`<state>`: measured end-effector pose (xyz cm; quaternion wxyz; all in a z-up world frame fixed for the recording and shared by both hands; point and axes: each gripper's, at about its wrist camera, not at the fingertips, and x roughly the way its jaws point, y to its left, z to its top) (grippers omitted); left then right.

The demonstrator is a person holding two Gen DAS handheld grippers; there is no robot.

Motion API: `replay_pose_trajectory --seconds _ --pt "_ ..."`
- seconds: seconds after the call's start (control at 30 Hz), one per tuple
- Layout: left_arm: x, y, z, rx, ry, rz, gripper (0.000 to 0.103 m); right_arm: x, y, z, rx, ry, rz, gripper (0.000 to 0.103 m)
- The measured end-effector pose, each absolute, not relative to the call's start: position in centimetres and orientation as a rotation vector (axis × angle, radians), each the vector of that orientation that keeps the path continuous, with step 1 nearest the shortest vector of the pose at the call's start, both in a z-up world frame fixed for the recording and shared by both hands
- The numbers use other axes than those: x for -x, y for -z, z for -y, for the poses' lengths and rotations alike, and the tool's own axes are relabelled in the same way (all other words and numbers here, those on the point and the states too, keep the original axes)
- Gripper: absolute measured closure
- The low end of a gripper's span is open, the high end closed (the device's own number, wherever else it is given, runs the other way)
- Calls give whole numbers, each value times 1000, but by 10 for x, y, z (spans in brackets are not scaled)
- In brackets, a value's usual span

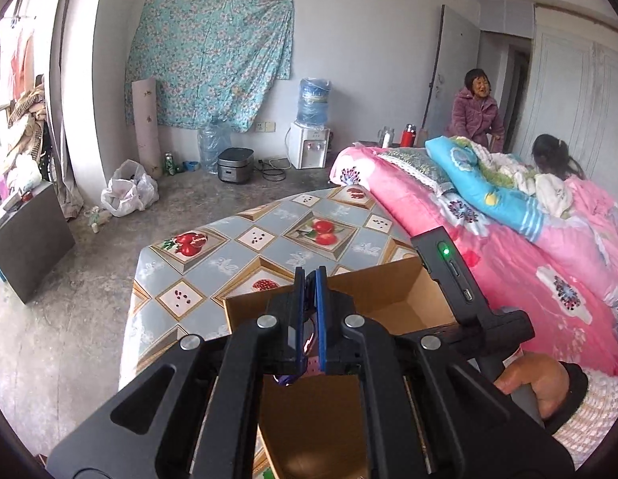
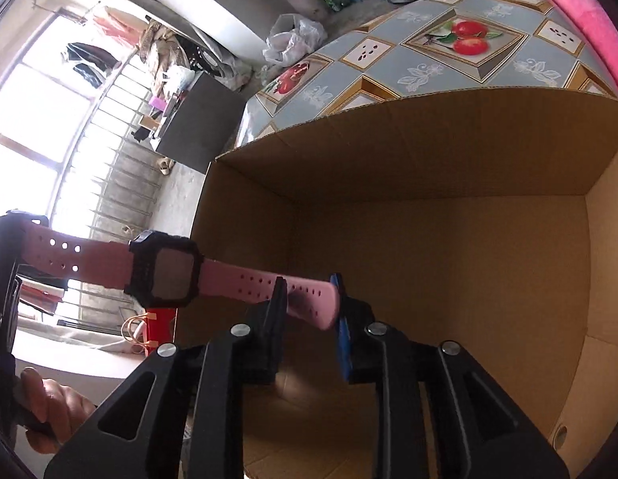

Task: Organize jewelry
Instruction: 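Lift the pink watch with the right gripper and carry it over the box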

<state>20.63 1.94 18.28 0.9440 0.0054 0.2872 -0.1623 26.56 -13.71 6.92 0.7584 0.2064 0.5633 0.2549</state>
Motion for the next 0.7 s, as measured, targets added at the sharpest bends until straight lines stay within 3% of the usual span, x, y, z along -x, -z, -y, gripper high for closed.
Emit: replay_pose_trajectory --seconds 0.33,0.7 --pt "-247 -161 -8 -78 280 -693 101 -239 -78 217 -521 -523 -1073 74" --pt "-258 -175 12 -211 161 -685 101 -223 -88 257 -548 -520 -947 69"
